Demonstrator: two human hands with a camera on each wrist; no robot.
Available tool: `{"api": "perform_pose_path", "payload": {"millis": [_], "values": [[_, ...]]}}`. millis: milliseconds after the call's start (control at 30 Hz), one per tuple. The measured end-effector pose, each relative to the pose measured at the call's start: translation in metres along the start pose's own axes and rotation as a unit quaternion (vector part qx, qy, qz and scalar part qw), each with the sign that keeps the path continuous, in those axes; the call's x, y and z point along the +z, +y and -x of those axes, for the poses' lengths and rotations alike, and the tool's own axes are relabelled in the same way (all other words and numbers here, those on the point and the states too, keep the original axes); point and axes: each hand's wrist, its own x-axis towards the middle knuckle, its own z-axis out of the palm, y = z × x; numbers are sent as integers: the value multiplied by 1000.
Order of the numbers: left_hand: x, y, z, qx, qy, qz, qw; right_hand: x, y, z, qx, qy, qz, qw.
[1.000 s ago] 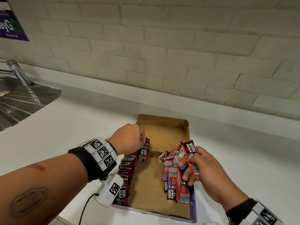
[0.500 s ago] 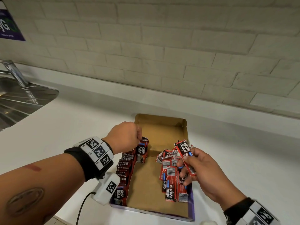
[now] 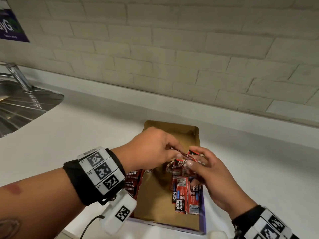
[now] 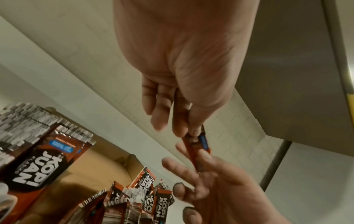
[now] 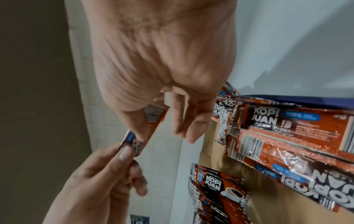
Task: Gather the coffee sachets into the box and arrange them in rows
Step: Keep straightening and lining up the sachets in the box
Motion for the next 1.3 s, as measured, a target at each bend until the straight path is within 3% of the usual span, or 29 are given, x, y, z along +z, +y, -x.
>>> {"api": "perform_pose_path", "payload": {"millis": [100, 167, 367, 433, 533, 767, 867, 1033, 1167, 1300], "values": [[-2, -1, 6, 1, -1, -8, 1000, -3, -6, 0, 63, -23, -177, 982], [-2, -1, 8, 8, -29, -62, 998, -4, -12, 1, 62, -50, -225, 971], [-2, 2, 15, 31, -49, -157, 986, 2, -21, -2, -16, -42, -188, 981], [-1, 3, 18, 27, -48, -124, 991, 4, -21, -4, -20, -13, -166, 986], [-1, 0, 18, -28, -9, 30, 999, 4, -17, -6, -8, 18, -159, 987], [-14, -7, 17, -64, 61, 236, 968, 7, -14, -1, -5, -7, -82, 997], [-15, -10, 14, -80, 78, 252, 961, 6, -14, 1, -7, -14, -36, 999], [-21, -30, 6, -80, 68, 17, 994, -8, -6, 0, -14, 28, 52, 998], [-14, -56, 0, -105, -8, -114, 988, -25, 7, 1, -10, 47, 162, 986], [3, -70, -5, -106, -43, -169, 979, -32, 21, 2, -13, 64, 300, 952]]}}
